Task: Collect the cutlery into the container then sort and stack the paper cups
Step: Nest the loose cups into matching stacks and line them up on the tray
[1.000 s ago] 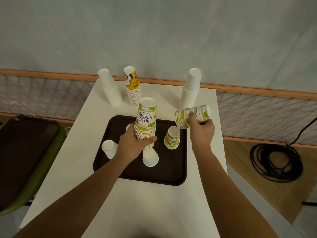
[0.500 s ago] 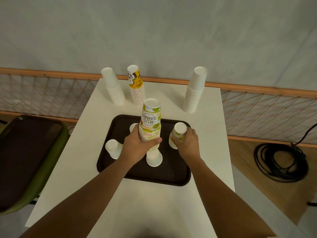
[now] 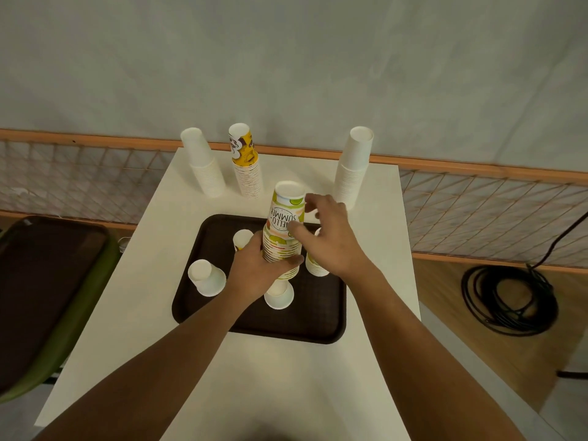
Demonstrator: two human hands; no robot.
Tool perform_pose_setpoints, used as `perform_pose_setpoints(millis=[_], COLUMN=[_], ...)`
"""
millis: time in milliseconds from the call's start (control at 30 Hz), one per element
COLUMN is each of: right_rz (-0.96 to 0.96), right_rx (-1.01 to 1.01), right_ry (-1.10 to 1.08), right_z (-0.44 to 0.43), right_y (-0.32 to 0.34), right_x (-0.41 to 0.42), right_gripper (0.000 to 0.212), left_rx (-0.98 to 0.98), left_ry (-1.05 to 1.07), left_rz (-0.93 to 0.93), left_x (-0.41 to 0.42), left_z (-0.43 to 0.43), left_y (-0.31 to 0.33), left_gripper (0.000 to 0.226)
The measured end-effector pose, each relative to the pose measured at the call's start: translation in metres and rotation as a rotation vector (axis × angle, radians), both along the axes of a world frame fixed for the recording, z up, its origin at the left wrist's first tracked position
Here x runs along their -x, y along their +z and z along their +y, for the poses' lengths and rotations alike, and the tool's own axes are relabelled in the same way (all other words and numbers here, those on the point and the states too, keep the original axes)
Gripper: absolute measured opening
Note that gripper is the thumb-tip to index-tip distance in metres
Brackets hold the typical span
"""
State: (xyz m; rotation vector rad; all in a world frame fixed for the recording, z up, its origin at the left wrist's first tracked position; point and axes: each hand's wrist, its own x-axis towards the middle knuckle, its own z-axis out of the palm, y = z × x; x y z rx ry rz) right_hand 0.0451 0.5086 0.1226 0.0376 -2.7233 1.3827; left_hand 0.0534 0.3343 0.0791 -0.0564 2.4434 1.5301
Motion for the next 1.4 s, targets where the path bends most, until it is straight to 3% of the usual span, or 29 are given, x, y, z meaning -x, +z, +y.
perform_pose_setpoints(millis=[100, 367, 667, 767, 900, 1167, 1300, 1400], right_rz=[-0.042, -0.007, -0.016, -0.007, 0.022, 0.034, 0.009, 0.008], right_rx=[0.022, 0.095, 0.179, 0.22, 0.352, 0.869, 0.691, 0.458], right_ry=[0.082, -0.033, -0.067, -0.106, -0.183, -0.523, -0.644, -0.614], right_z=[0.0, -0.002, -0.002, 0.001, 0.007, 0.037, 0.049, 0.047], right_y=[0.005, 0.002, 0.019, 0.021, 0.021, 0.02, -0.003, -0.022], right_x=[0.005, -0.002, -0.004, -0.003, -0.005, 0.002, -0.009, -0.014], right_gripper=[0.056, 0.048, 0.065, 0.052, 0.032, 0.036, 0.054, 0.049], left_rx=[0.013, 0.05, 0.136, 0.151, 0.18, 0.035, 0.007, 0.002], left_ry=[-0.02, -0.025, -0.056, -0.066, -0.075, -0.039, -0.035, -0.036], left_rz=[-0.002, -0.003, 0.006, 0.004, -0.002, -0.073, -0.084, -0.084], left_x=[-0.001, -0.01, -0.008, -0.007, -0.007, -0.006, -0.002, 0.0], left_z=[0.004, 0.004, -0.001, -0.003, -0.006, -0.011, -0.011, -0.011], left_y=[0.003, 0.007, 0.007, 0.008, 0.009, 0.011, 0.014, 0.016], left_gripper=[0.074, 0.068, 0.077, 0.076, 0.08, 0.081, 0.081, 0.078])
